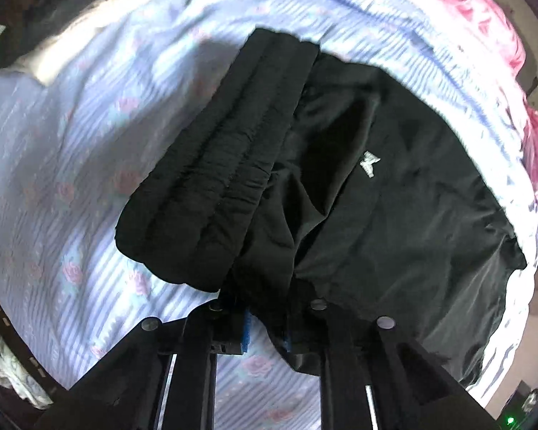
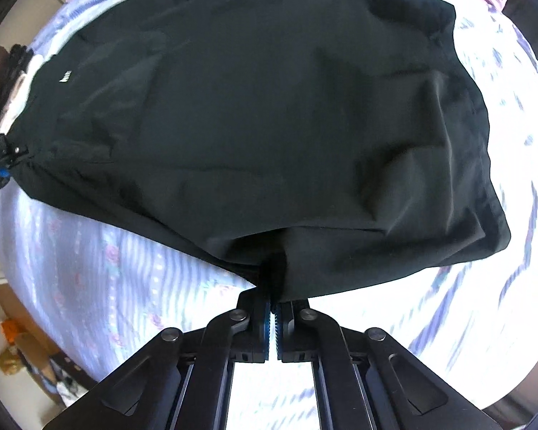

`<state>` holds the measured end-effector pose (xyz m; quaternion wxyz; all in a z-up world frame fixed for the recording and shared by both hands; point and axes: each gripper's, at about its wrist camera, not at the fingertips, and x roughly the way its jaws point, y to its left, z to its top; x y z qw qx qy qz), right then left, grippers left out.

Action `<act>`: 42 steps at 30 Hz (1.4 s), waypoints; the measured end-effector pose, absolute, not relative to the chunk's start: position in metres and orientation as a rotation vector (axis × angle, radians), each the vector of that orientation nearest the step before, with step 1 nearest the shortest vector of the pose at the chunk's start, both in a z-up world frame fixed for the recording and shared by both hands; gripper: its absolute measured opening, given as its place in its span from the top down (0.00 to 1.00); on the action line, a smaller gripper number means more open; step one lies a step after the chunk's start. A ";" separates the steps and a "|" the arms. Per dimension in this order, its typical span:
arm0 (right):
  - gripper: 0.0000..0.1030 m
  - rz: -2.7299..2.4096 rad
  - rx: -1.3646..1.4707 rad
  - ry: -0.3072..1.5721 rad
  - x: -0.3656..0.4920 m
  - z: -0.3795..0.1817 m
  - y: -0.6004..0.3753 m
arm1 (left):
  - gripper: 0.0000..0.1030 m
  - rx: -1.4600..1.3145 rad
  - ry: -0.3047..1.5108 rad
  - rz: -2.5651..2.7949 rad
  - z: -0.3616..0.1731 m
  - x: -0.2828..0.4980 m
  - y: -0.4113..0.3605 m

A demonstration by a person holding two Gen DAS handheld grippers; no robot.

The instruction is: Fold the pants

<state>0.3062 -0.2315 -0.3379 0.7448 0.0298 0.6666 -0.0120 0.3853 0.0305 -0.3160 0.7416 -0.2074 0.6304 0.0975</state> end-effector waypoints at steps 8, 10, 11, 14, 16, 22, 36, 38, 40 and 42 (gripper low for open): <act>0.82 -0.035 0.104 1.446 0.305 -0.336 -0.239 | 0.51 -0.262 1.428 0.157 -0.310 0.392 0.011; 0.56 -0.031 0.103 1.398 0.292 -0.326 -0.254 | 0.38 -0.161 1.403 0.144 -0.295 0.383 0.000; 0.56 -0.027 0.102 1.370 0.287 -0.318 -0.257 | 0.38 -0.131 1.389 0.127 -0.288 0.379 -0.006; 0.56 -0.023 0.121 1.272 0.266 -0.289 -0.277 | 0.38 -0.022 1.348 0.071 -0.268 0.366 -0.027; 0.56 -0.065 0.152 1.205 0.253 -0.271 -0.300 | 0.38 0.026 1.324 0.008 -0.255 0.357 -0.045; 0.56 -0.219 0.286 1.122 0.243 -0.253 -0.369 | 0.38 0.105 1.275 -0.180 -0.238 0.354 -0.110; 0.56 -0.253 0.586 1.180 0.281 -0.340 -0.442 | 0.38 0.168 1.283 -0.333 -0.241 0.352 -0.196; 0.56 -0.241 0.616 1.203 0.286 -0.351 -0.445 | 0.38 0.170 1.293 -0.336 -0.242 0.351 -0.200; 0.56 -0.245 0.598 1.221 0.290 -0.352 -0.445 | 0.38 0.175 1.299 -0.334 -0.244 0.352 -0.204; 0.56 -0.311 0.508 1.165 0.290 -0.331 -0.443 | 0.38 0.171 1.299 -0.336 -0.243 0.353 -0.206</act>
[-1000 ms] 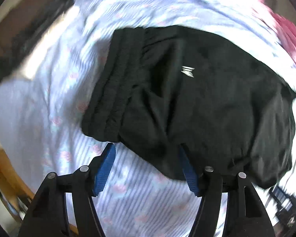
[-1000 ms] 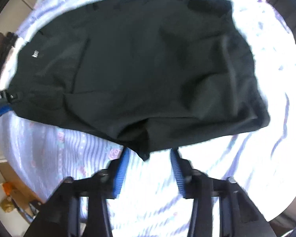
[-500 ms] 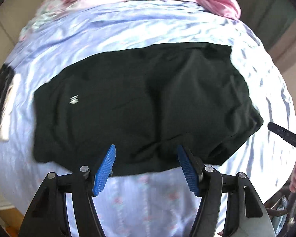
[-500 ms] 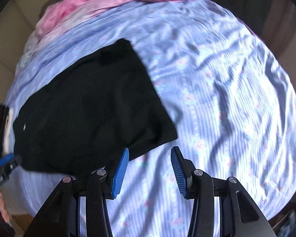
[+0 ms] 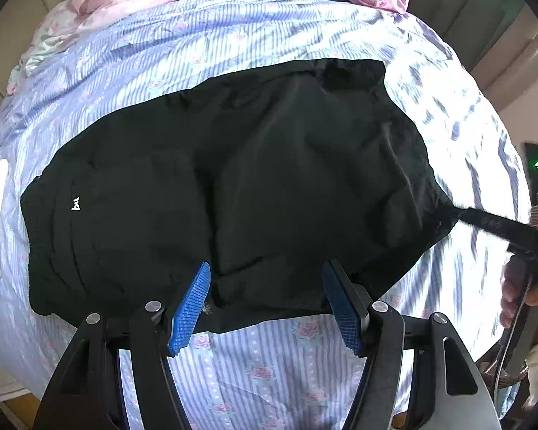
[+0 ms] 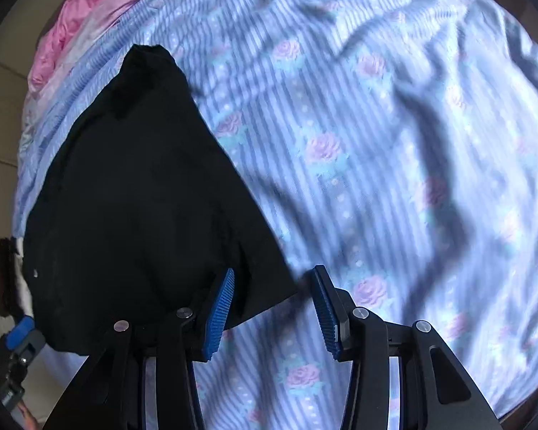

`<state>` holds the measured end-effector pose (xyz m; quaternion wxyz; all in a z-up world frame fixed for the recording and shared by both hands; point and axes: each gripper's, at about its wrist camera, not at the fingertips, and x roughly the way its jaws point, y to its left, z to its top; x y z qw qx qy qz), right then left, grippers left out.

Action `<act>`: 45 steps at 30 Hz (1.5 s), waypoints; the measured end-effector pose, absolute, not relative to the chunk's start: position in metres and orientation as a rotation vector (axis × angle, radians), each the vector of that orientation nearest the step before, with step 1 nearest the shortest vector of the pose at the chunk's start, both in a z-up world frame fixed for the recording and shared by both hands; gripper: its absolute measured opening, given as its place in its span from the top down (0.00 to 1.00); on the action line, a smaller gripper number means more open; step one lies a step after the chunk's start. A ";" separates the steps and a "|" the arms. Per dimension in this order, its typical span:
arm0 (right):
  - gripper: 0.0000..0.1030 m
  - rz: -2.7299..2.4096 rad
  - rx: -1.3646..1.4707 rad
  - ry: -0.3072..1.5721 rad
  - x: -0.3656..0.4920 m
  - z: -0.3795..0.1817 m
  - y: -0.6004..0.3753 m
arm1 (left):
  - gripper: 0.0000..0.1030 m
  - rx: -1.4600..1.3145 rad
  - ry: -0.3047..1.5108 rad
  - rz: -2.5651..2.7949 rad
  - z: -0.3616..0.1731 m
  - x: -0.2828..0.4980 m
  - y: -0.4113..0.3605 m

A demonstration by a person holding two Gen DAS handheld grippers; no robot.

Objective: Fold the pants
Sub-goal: 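Grasp the edge of the folded shorts with the right gripper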

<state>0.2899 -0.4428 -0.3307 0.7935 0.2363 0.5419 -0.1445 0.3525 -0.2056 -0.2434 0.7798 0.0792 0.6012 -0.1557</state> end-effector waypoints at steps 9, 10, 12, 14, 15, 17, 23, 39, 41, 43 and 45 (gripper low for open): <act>0.56 -0.071 0.298 0.984 0.384 -0.269 -0.422 | 0.38 0.158 1.245 -0.304 -0.238 0.378 -0.207; 0.57 -0.048 0.271 0.983 0.402 -0.269 -0.420 | 0.38 0.157 1.226 -0.294 -0.235 0.386 -0.207; 0.57 -0.019 0.230 0.980 0.424 -0.267 -0.415 | 0.38 0.155 1.203 -0.283 -0.231 0.398 -0.205; 0.60 -0.001 0.182 0.981 0.450 -0.270 -0.411 | 0.38 0.158 1.174 -0.266 -0.226 0.411 -0.203; 0.60 0.007 0.167 0.984 0.459 -0.273 -0.410 | 0.38 0.158 1.167 -0.261 -0.224 0.415 -0.202; 0.61 0.020 0.140 1.015 0.471 -0.279 -0.408 | 0.38 0.154 1.155 -0.252 -0.222 0.421 -0.198; 0.68 -0.030 0.081 1.063 0.509 -0.304 -0.424 | 0.38 0.171 1.168 -0.235 -0.233 0.421 -0.196; 0.66 0.134 0.311 1.110 0.422 -0.317 -0.458 | 0.38 0.170 1.191 -0.259 -0.245 0.424 -0.209; 0.66 0.143 0.358 1.139 0.410 -0.328 -0.462 | 0.38 0.186 1.192 -0.266 -0.247 0.423 -0.214; 0.64 0.144 0.382 1.147 0.400 -0.334 -0.465 | 0.38 0.192 1.195 -0.275 -0.250 0.423 -0.218; 0.52 0.143 0.406 1.143 0.393 -0.339 -0.467 | 0.38 0.196 1.202 -0.283 -0.252 0.423 -0.223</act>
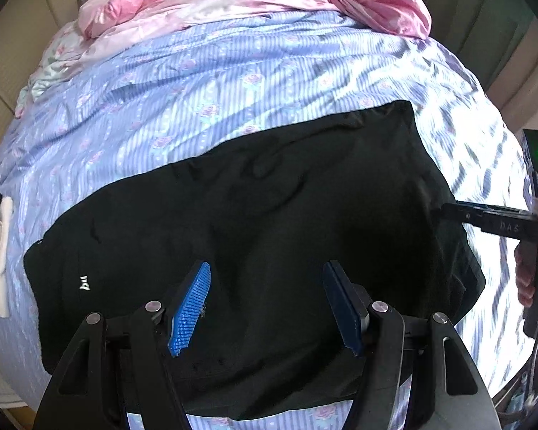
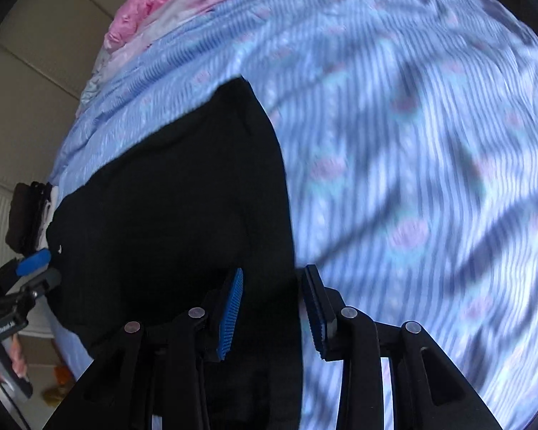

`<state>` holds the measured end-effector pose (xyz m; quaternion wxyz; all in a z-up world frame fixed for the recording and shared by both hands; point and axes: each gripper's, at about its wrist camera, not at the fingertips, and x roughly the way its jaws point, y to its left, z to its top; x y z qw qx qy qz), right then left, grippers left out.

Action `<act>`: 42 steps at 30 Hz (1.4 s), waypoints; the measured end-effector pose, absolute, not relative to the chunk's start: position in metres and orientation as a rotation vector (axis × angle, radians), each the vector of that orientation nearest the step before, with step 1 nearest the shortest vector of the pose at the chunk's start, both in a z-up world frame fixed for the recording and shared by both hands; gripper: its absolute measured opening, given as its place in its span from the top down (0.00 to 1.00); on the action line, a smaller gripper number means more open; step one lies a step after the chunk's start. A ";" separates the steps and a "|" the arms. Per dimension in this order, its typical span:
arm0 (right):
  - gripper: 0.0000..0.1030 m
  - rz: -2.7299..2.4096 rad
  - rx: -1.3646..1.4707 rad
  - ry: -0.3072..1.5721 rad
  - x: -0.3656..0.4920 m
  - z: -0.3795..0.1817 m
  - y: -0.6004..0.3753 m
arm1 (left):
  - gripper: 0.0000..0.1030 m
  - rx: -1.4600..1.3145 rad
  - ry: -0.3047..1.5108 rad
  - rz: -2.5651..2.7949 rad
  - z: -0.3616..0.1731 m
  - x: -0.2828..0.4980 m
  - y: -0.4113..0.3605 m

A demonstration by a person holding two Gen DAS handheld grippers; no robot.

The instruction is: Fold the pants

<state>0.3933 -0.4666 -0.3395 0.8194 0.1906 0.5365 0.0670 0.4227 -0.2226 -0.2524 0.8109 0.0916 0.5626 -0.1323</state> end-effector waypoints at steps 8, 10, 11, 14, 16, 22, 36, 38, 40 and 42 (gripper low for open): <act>0.36 0.342 0.654 1.151 0.395 -0.373 -0.475 | 0.38 0.182 1.228 -0.298 -0.258 0.422 -0.231; 0.36 0.391 0.796 1.121 0.392 -0.385 -0.491 | 0.38 0.213 1.227 -0.304 -0.259 0.418 -0.238; 0.36 0.411 0.887 1.107 0.391 -0.389 -0.499 | 0.38 0.242 1.222 -0.316 -0.260 0.415 -0.244; 0.37 0.491 0.959 1.106 0.395 -0.395 -0.494 | 0.38 0.255 1.216 -0.369 -0.260 0.408 -0.258; 0.44 0.531 0.968 1.121 0.399 -0.400 -0.484 | 0.38 0.230 1.227 -0.369 -0.260 0.408 -0.260; 0.62 0.436 1.083 1.152 0.411 -0.414 -0.480 | 0.37 0.125 1.303 -0.277 -0.277 0.427 -0.243; 0.93 0.187 0.721 1.001 0.377 -0.279 -0.417 | 0.37 -0.044 1.298 -0.131 -0.248 0.419 -0.172; 0.93 0.170 0.599 0.996 0.378 -0.249 -0.395 | 0.37 -0.038 1.280 -0.119 -0.237 0.416 -0.159; 0.93 0.169 0.500 0.988 0.375 -0.226 -0.379 | 0.37 -0.034 1.255 -0.107 -0.222 0.411 -0.141; 0.93 0.183 0.421 0.976 0.379 -0.201 -0.354 | 0.37 -0.036 1.237 -0.099 -0.211 0.406 -0.125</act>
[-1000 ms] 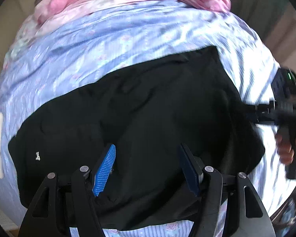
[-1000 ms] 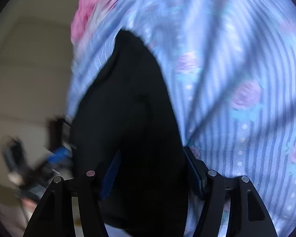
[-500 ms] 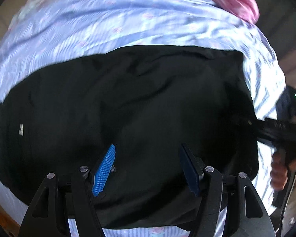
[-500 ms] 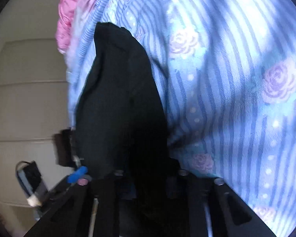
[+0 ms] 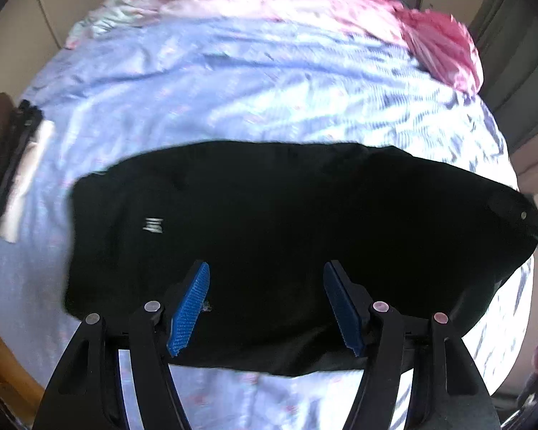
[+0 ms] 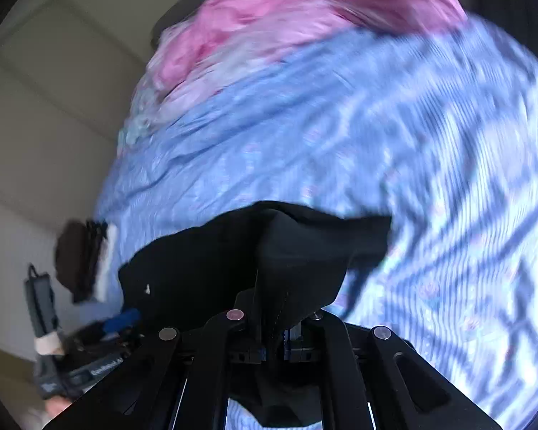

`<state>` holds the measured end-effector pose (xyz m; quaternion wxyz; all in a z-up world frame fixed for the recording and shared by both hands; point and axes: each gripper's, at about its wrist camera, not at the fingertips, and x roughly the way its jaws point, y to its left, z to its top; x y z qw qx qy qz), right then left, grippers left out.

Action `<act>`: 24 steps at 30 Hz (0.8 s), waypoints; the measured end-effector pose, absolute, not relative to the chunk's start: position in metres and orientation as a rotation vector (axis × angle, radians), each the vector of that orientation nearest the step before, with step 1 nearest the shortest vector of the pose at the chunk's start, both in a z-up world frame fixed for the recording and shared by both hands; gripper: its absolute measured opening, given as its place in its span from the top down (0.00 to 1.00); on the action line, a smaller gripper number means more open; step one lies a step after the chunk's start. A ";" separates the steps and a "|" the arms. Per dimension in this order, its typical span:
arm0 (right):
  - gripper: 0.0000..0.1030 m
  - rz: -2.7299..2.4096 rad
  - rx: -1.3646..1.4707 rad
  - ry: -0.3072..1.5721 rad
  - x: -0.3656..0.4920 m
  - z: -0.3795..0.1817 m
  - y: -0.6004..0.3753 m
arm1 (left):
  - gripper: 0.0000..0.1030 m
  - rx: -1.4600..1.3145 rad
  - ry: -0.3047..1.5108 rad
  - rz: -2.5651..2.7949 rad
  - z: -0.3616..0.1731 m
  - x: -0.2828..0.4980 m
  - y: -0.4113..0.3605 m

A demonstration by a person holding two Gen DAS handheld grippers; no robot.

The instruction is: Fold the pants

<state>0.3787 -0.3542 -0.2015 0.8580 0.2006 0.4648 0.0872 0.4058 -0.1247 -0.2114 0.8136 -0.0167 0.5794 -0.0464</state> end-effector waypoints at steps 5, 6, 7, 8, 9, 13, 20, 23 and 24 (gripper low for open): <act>0.93 0.230 0.307 0.966 0.386 -0.161 -0.284 | 0.37 -0.072 1.204 -0.070 -0.184 0.389 -0.062; 0.93 0.236 0.291 0.968 0.383 -0.160 -0.277 | 0.37 -0.072 1.202 -0.060 -0.180 0.384 -0.048; 0.93 0.244 0.276 0.977 0.386 -0.157 -0.261 | 0.37 -0.069 1.202 -0.050 -0.177 0.379 -0.035; 0.93 0.251 0.268 0.985 0.387 -0.154 -0.248 | 0.37 -0.066 1.202 -0.039 -0.175 0.375 -0.021; 0.93 0.267 0.253 0.996 0.388 -0.151 -0.227 | 0.37 -0.065 1.203 -0.030 -0.172 0.370 -0.006; 0.93 0.293 0.162 1.022 0.388 -0.153 -0.166 | 0.37 -0.079 1.216 -0.009 -0.171 0.353 0.050; 0.93 0.332 0.092 1.139 0.397 -0.186 -0.056 | 0.37 -0.097 1.247 -0.013 -0.185 0.360 0.117; 0.93 0.348 0.053 1.182 0.402 -0.209 -0.015 | 0.37 -0.099 1.250 -0.024 -0.188 0.364 0.139; 0.93 0.347 0.036 1.200 0.405 -0.220 0.000 | 0.37 -0.100 1.253 -0.026 -0.189 0.365 0.145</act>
